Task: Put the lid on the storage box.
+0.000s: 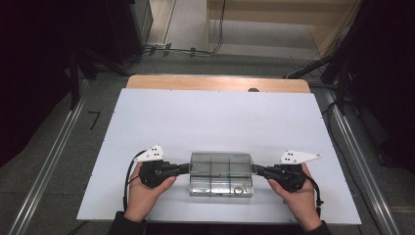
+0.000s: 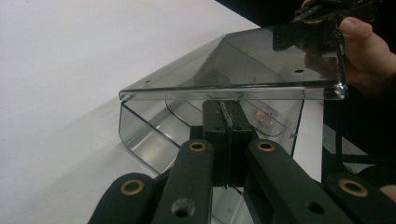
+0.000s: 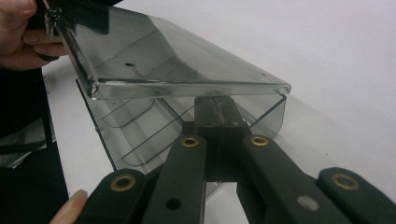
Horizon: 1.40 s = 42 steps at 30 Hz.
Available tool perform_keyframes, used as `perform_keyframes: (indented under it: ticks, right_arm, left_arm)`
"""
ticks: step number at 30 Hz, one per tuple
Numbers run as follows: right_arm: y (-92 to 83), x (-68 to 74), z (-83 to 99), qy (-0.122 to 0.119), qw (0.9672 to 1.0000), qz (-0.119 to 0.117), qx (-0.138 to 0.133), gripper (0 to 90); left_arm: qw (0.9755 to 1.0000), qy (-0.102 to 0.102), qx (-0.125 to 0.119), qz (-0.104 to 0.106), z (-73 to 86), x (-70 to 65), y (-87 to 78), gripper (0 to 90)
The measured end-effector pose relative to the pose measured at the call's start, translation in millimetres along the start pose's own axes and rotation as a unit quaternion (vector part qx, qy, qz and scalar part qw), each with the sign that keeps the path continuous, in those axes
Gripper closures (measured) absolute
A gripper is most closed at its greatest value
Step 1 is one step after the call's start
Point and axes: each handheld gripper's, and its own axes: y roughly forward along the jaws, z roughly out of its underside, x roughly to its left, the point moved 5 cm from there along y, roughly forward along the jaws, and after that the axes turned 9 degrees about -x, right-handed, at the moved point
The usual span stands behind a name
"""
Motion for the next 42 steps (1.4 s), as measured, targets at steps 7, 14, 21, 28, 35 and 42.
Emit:
perform_keyframes:
  ticks: [7,14,21,28,35,42]
  right_arm:
    - [3.3,-1.2,4.8,-0.005,0.9999,-0.003,0.011,87.8]
    - [5.9,-1.5,8.1,-0.010,0.9997,-0.003,0.024,87.7]
    - [7.8,-1.9,11.0,-0.015,0.9993,-0.003,0.035,87.7]
    - [8.6,-2.8,12.5,-0.017,0.9991,-0.005,0.038,87.7]
    - [7.3,-4.0,12.7,-0.019,0.9989,-0.005,0.042,87.8]
    - [6.3,-6.5,13.7,-0.030,0.9982,0.002,0.052,87.8]
  left_arm:
    - [0.9999,0.002,0.011,0.000,3.0,0.9,0.3,90.0]
    - [0.9996,0.005,0.027,-0.006,7.5,3.3,1.3,90.0]
    - [0.9992,0.008,0.038,-0.008,9.6,4.3,2.1,90.0]
    - [0.9988,0.009,0.047,-0.008,11.5,5.6,2.6,90.0]
    - [0.9987,0.006,0.049,-0.008,12.1,6.7,2.3,90.0]
    - [0.9981,0.008,0.060,-0.009,14.4,7.2,3.8,90.0]
